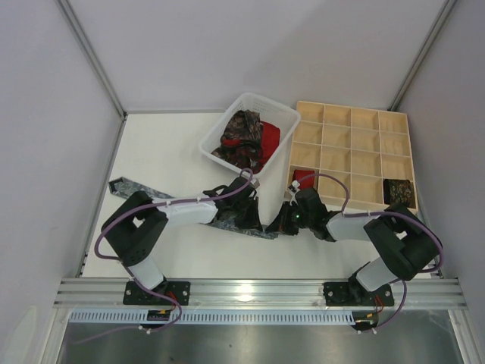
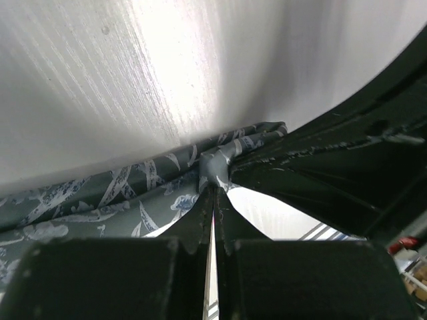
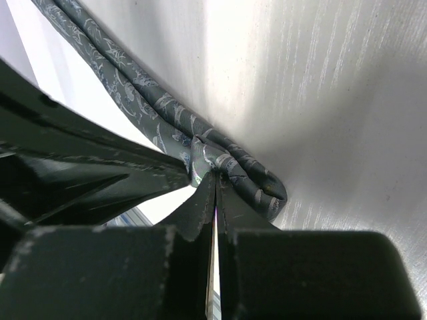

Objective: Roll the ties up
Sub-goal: Roll the tie

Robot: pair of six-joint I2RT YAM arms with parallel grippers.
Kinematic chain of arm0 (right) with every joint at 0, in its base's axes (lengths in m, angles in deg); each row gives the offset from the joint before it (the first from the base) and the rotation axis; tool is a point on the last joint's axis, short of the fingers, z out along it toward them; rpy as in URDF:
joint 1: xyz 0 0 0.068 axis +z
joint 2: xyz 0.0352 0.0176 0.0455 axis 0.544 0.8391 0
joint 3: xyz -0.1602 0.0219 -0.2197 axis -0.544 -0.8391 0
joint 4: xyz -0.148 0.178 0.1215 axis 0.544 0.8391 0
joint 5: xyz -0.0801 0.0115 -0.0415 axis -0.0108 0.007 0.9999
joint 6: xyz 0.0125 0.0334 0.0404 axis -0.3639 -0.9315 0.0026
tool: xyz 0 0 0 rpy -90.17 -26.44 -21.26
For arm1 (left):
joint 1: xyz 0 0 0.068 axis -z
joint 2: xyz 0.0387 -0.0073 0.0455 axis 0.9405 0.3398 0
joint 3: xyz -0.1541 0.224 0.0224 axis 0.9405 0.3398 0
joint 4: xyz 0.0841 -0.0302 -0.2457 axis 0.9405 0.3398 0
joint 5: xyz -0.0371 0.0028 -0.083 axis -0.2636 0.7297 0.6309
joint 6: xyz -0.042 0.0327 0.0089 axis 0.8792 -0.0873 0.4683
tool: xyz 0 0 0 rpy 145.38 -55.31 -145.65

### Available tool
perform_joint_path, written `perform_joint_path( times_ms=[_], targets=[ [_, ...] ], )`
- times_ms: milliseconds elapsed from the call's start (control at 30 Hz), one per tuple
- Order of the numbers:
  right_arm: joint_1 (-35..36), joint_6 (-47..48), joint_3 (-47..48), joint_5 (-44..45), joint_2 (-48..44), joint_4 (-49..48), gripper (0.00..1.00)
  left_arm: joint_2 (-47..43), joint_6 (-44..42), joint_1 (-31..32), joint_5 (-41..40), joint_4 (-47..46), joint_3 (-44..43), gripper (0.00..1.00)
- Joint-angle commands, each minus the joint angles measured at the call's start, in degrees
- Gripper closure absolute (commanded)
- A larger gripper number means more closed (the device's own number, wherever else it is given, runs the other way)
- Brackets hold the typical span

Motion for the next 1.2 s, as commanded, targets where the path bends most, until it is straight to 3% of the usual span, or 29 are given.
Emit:
perform_joint_path(
  times_ms=[0,333,500,733,900,1033,1167],
  targets=[
    [0.4,1.4,1.0,2.0,-1.0,2.7,1.00,1.5,1.2,-0.3,1.8,-3.2,-1.8,0.97],
    [1.2,2.7,3.1,2.0,-1.3,6.2,1.00,4.0,1.1,-0.4,1.0,-3.6,-0.2,0.97],
    [1.1,4.6,5.3,3.2,-2.3,10.5,0.92,4.4,0.8,-0.5,0.5,-3.7,1.0,0.98],
    [1.0,6.8,8.6,5.4,-6.0,17.8,0.73,5.4,0.5,-0.5,0.5,-4.5,2.1,0.99],
    [0.2,8.1,9.9,7.3,-10.4,25.3,0.66,5.9,0.7,-0.4,0.7,-5.5,3.1,0.99],
    [-1.5,8.3,8.8,8.3,-15.1,28.7,0.48,5.8,0.5,-0.5,0.9,-5.8,3.6,0.99],
    [-3.4,8.8,6.2,7.3,-16.5,28.5,0.37,5.7,0.3,-0.5,1.0,-5.8,4.1,0.99]
  ],
)
